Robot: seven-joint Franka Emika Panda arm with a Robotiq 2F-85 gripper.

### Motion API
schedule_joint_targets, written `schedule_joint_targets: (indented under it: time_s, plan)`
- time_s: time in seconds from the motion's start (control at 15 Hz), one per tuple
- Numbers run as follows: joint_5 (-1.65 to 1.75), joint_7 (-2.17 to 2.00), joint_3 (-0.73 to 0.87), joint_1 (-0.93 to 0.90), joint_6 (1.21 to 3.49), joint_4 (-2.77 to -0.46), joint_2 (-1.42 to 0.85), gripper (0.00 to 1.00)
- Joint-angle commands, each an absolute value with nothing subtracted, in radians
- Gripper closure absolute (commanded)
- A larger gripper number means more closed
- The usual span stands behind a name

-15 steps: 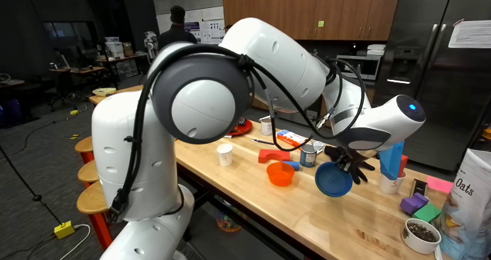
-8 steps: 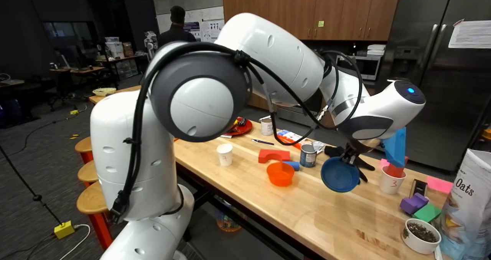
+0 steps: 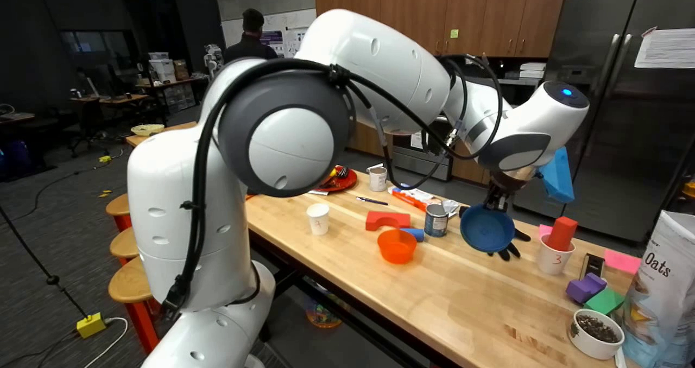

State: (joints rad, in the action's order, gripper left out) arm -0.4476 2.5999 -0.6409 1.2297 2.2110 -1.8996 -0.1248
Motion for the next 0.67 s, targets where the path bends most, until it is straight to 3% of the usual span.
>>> schedule_joint_targets:
  time_s: [0.0, 0.6]
  plan:
    - [-0.349, 2.600, -0.721, 1.262, 2.177, -1.824, -0.128, 0.98]
    - [-0.038, 2.599, -0.925, 1.286, 2.096, -1.755, -0.151, 0.98]
